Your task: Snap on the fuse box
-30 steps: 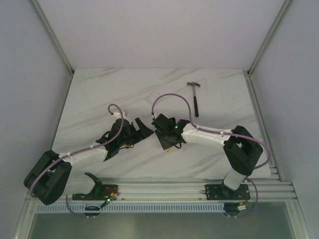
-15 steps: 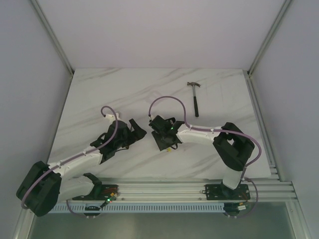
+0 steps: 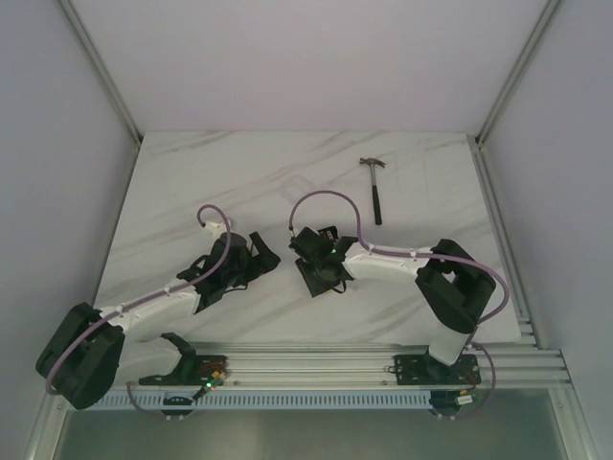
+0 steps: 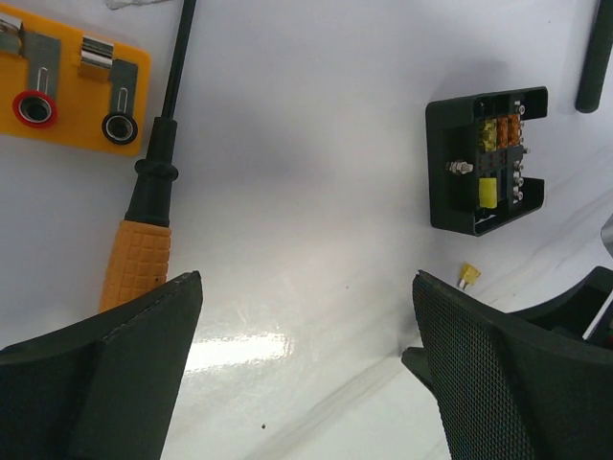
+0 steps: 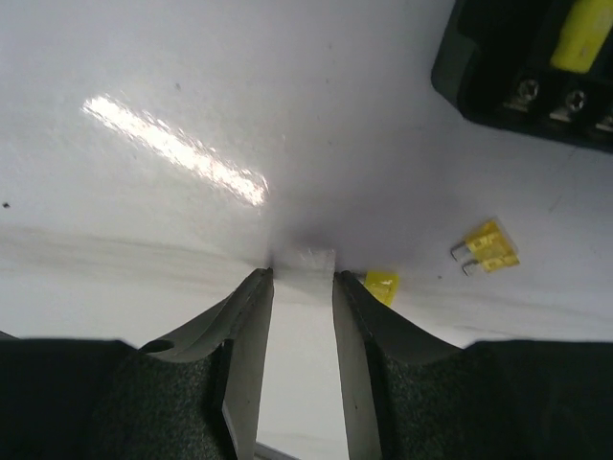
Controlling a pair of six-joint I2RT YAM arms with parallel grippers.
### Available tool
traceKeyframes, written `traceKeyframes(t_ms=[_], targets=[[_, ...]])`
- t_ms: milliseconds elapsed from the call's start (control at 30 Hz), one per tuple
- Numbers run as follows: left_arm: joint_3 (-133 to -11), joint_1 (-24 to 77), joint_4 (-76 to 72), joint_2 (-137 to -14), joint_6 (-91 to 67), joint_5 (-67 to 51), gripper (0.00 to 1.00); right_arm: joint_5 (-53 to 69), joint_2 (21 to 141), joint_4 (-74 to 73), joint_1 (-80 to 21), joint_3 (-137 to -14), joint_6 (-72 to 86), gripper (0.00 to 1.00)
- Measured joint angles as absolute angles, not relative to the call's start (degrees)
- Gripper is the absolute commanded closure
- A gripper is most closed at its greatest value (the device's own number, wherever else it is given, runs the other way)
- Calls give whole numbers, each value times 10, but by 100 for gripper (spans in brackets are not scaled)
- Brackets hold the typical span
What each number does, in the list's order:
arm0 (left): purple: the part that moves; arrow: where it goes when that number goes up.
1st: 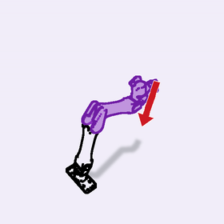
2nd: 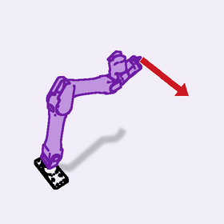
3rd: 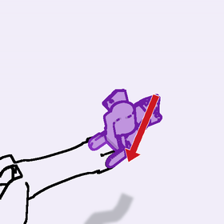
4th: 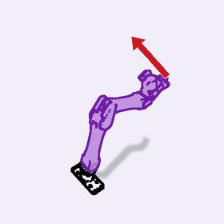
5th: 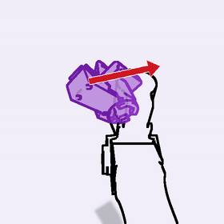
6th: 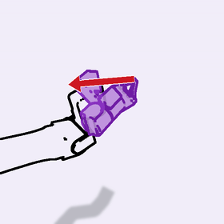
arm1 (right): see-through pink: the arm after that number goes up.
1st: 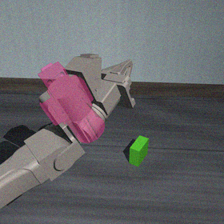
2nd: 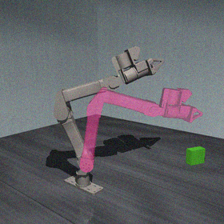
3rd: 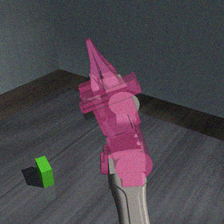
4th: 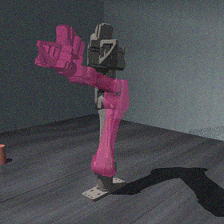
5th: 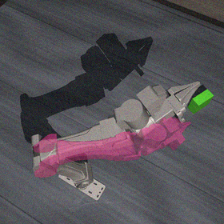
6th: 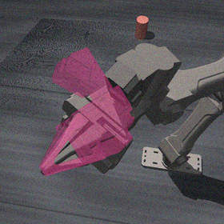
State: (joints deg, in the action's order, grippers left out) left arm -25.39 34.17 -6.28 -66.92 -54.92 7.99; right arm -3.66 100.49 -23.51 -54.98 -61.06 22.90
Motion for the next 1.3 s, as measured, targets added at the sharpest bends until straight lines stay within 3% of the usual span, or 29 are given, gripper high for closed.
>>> traceKeyframes(t_ms=[767,1300], targets=[[-259,342,-63,-688,-545,80,0,-84,962,-298,-533,-568,271,48],[-259,342,-63,-691,-543,79,0,-132,975,-317,-529,-626,370,51]])
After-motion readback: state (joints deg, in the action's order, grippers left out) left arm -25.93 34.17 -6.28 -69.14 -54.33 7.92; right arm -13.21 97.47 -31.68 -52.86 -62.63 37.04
